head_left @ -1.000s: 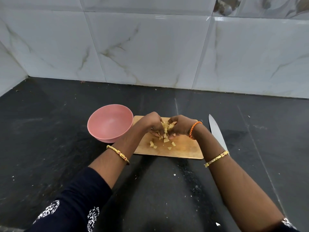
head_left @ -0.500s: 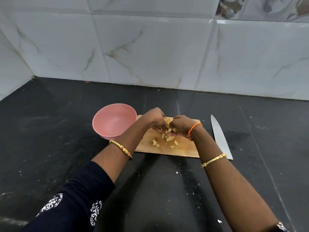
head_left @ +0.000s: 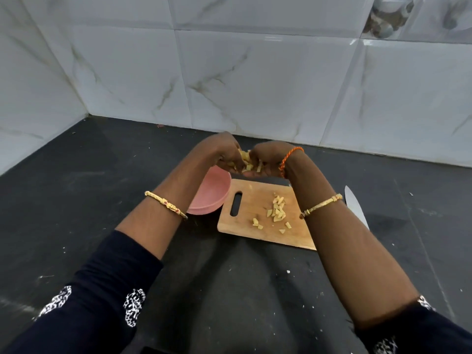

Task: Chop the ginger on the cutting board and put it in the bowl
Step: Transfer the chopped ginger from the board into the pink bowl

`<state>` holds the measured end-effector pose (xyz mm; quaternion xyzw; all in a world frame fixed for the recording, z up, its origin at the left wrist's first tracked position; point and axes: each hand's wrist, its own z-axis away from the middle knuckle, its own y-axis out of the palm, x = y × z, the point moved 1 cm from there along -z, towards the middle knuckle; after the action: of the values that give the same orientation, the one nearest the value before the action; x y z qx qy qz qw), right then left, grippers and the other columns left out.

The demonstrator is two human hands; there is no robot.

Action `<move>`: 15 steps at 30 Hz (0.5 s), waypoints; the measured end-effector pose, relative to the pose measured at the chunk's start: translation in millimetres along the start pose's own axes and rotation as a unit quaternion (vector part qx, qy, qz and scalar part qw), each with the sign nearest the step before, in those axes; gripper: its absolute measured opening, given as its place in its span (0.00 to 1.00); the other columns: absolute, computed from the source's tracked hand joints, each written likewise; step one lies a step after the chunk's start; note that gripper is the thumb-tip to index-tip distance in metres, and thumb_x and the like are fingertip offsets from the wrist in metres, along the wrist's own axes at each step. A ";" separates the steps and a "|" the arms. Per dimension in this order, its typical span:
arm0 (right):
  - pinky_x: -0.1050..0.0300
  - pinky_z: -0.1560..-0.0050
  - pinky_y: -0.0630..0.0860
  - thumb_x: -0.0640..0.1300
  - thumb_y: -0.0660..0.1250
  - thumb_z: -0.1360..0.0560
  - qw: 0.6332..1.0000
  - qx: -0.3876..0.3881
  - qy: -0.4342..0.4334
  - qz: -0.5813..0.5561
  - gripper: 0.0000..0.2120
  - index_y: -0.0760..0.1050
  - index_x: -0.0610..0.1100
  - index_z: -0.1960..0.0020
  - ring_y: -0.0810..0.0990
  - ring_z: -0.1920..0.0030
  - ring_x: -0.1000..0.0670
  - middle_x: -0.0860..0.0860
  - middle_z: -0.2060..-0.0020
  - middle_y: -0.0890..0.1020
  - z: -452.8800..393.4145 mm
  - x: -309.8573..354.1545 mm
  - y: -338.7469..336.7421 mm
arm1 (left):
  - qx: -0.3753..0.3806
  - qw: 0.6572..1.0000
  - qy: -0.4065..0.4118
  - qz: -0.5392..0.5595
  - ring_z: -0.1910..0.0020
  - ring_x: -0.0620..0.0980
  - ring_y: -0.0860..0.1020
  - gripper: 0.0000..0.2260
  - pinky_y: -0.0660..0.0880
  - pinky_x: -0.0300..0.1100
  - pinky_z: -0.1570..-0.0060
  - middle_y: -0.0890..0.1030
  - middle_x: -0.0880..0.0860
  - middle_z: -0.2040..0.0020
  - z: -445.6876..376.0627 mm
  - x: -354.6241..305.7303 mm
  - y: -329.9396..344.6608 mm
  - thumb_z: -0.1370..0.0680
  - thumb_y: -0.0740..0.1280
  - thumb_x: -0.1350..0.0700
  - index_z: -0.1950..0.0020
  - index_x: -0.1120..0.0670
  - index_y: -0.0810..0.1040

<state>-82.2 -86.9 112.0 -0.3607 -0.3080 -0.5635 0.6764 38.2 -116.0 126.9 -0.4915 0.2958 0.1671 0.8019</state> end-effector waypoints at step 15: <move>0.56 0.59 0.81 0.35 0.61 0.23 0.964 0.031 -0.046 0.259 0.09 0.76 0.34 0.46 0.80 0.54 0.42 0.38 0.46 0.80 -46.7 31.7 78.4 | 0.034 0.985 -0.169 0.017 0.56 0.59 0.82 0.11 0.80 0.52 0.50 0.80 0.63 0.51 -6.0 75.0 -32.1 0.24 0.64 0.67 0.43 0.67 0.75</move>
<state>1.0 -134.8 101.4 -0.4322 -0.2521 -0.3422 0.7954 112.0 -137.8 99.0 -0.4239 0.1699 0.2507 0.8536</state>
